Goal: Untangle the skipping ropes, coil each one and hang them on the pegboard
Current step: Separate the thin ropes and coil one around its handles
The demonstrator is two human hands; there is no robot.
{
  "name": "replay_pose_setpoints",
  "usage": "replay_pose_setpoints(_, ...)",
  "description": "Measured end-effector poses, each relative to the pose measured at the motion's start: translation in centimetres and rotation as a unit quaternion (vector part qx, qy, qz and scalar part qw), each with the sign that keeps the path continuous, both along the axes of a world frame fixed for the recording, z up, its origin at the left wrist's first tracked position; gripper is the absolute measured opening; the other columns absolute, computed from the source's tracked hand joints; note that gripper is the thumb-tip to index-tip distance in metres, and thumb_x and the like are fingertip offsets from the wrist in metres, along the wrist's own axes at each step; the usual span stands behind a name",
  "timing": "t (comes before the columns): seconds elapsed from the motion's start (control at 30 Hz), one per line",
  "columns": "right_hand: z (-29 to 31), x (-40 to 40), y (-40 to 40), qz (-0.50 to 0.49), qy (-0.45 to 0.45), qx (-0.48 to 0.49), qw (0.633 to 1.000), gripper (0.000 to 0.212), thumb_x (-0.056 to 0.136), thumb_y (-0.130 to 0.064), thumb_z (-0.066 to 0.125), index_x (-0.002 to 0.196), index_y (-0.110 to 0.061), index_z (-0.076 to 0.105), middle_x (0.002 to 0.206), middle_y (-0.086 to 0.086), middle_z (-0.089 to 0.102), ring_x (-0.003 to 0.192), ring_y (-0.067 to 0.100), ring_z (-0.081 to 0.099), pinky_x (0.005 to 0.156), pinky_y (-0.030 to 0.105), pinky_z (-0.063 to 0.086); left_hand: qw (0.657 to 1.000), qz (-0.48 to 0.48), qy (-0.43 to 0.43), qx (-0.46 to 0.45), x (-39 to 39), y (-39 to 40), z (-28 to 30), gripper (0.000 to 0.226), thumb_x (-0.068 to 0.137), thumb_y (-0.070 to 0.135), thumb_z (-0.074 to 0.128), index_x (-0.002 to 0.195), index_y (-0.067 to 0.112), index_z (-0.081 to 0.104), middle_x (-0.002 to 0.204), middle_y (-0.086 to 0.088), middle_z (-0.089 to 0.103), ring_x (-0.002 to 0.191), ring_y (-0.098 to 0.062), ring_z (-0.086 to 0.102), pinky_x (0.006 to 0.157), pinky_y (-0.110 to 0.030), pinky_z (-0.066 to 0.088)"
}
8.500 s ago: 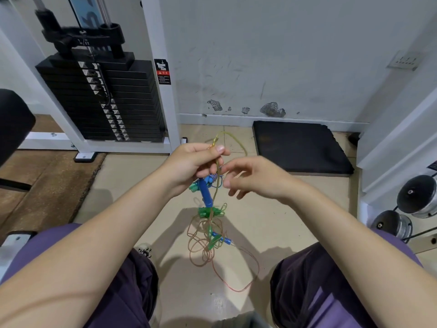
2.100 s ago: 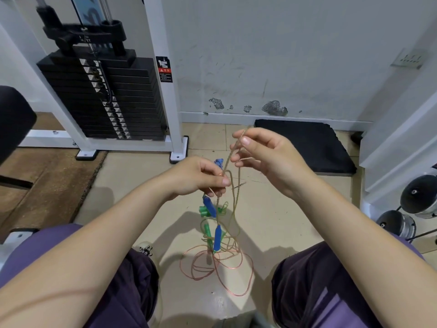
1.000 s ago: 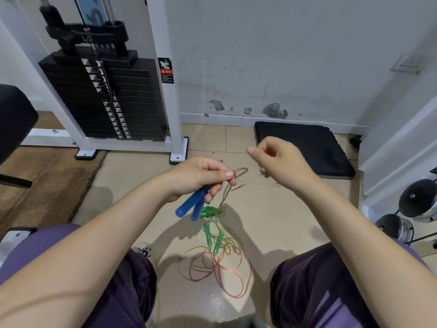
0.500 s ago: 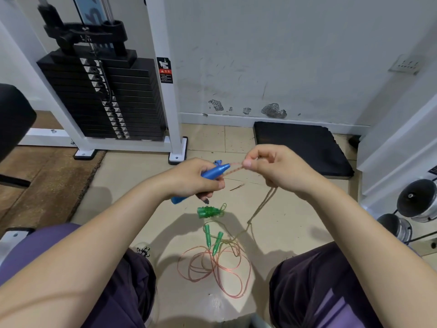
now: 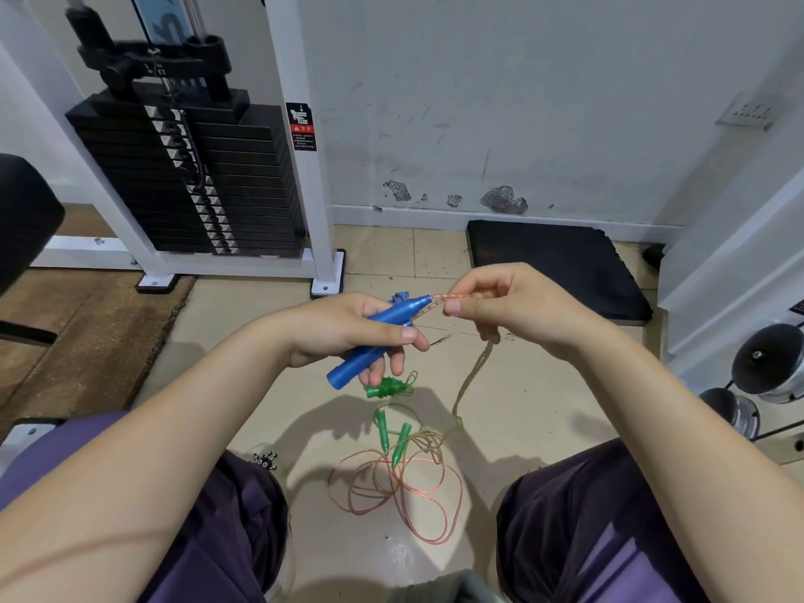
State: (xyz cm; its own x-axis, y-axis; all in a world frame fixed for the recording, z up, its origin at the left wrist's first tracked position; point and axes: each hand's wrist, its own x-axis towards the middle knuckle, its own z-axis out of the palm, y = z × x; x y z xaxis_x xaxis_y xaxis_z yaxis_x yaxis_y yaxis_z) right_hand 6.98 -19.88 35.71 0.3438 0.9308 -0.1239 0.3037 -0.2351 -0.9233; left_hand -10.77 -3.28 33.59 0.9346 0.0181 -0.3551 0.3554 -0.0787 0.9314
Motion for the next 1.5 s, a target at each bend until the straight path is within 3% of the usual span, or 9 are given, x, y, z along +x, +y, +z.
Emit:
replay_pose_setpoints(0.2, 0.3, 0.4, -0.3, -0.015, -0.032, -0.023, 0.999, 0.008, 0.077, -0.026, 0.081, 0.079, -0.020, 0.075, 0.044, -0.007, 0.046, 0.053, 0.018, 0.043, 0.046, 0.016, 0.038, 1.000, 0.000, 0.007, -0.003, 0.0, 0.2, -0.3, 0.027, 0.090, 0.038, 0.068, 0.106, 0.018, 0.074, 0.080, -0.008, 0.069, 0.061, -0.023, 0.063, 0.060, -0.028, 0.054)
replay_pose_setpoints(0.43, 0.0, 0.5, -0.4, 0.000, -0.003, 0.001, 1.000, 0.005, 0.089, -0.009, 0.067, 0.084, -0.011, 0.066, 0.066, 0.003, 0.066, 0.062, 0.020, 0.058, 0.068, 0.031, 0.046, 1.000, 0.004, -0.004, -0.017, 0.0, 0.4, -0.5, 0.031, 0.090, 0.037, 0.065, 0.108, 0.013, 0.073, 0.073, -0.006, 0.060, 0.052, -0.017, 0.054, 0.053, -0.027, 0.046)
replay_pose_setpoints(0.63, 0.0, -1.4, 0.0, 0.084, -0.002, -0.015, 0.996, 0.020, 0.089, -0.031, 0.070, 0.107, -0.022, 0.067, 0.073, 0.002, 0.065, 0.057, 0.015, 0.051, 0.054, 0.026, 0.044, 0.998, -0.048, 0.018, -0.045, 0.2, -0.7, -0.7, 0.029, 0.093, 0.040, 0.061, 0.109, 0.017, 0.068, 0.065, -0.002, 0.055, 0.049, -0.013, 0.051, 0.046, -0.025, 0.047)
replay_pose_setpoints(0.73, -0.4, -2.8, 0.6, 0.103, 0.003, 0.027, 0.994, 0.017, 0.093, -0.015, 0.065, 0.105, -0.003, 0.064, 0.064, 0.009, 0.063, 0.056, 0.008, 0.053, 0.055, 0.017, 0.044, 0.997, -0.063, 0.028, -0.038, 0.1, -1.1, -0.8, 0.030, 0.094, 0.043, 0.059, 0.111, 0.019, 0.064, 0.063, -0.002, 0.058, 0.047, -0.013, 0.050, 0.042, -0.023, 0.042)
replay_pose_setpoints(0.83, -0.4, -2.5, 0.8, 0.061, -0.045, 0.028, 0.997, 0.013, 0.089, -0.017, 0.070, 0.099, -0.009, 0.070, 0.064, 0.005, 0.062, 0.056, 0.008, 0.050, 0.057, 0.019, 0.044, 0.999, -0.030, 0.008, -0.027, 0.3, -1.0, -0.9, 0.028, 0.094, 0.037, 0.064, 0.108, 0.013, 0.065, 0.066, -0.004, 0.058, 0.051, -0.014, 0.048, 0.040, -0.022, 0.032)
replay_pose_setpoints(1.0, -0.2, -1.0, 0.6, 0.007, -0.076, 0.021, 0.997, 0.008, 0.087, -0.024, 0.073, 0.093, -0.020, 0.074, 0.057, -0.007, 0.053, 0.053, 0.006, 0.046, 0.053, 0.016, 0.038, 1.000, -0.018, 0.014, 0.011, 0.3, -0.3, -0.5, 0.029, 0.093, 0.032, 0.061, 0.102, 0.005, 0.067, 0.075, -0.006, 0.066, 0.059, -0.017, 0.056, 0.043, -0.019, 0.036)
replay_pose_setpoints(1.13, -0.1, -0.7, 0.5, -0.028, -0.045, 0.034, 0.998, 0.010, 0.090, -0.026, 0.070, 0.094, -0.017, 0.072, 0.051, -0.007, 0.049, 0.047, 0.004, 0.040, 0.044, 0.014, 0.032, 0.999, -0.033, 0.008, 0.004, 0.3, -0.2, -0.4, 0.033, 0.095, 0.040, 0.060, 0.095, 0.007, 0.060, 0.069, -0.006, 0.063, 0.046, -0.014, 0.052, 0.038, -0.018, 0.032)
replay_pose_setpoints(1.3, -0.2, -0.3, 0.6, -0.107, 0.049, 0.075, 0.990, 0.020, 0.092, -0.024, 0.066, 0.105, -0.012, 0.057, 0.062, 0.004, 0.055, 0.051, 0.018, 0.048, 0.051, 0.028, 0.043, 0.987, 0.114, -0.092, -0.058, 0.6, 0.4, -0.4, 0.030, 0.095, 0.039, 0.054, 0.090, 0.010, 0.058, 0.059, -0.001, 0.051, 0.036, -0.007, 0.033, 0.036, -0.017, 0.025)
replay_pose_setpoints(1.5, -0.9, 0.0, 1.0, -0.170, -0.052, 0.066, 0.982, 0.016, 0.091, -0.009, 0.066, 0.097, -0.008, 0.052, 0.072, 0.009, 0.055, 0.050, 0.023, 0.057, 0.052, 0.033, 0.045, 0.942, 0.297, -0.155, -0.017, 1.1, 1.4, -0.9, 0.030, 0.102, 0.038, 0.052, 0.093, 0.010, 0.056, 0.059, 0.000, 0.051, 0.037, -0.007, 0.030, 0.037, -0.017, 0.026)
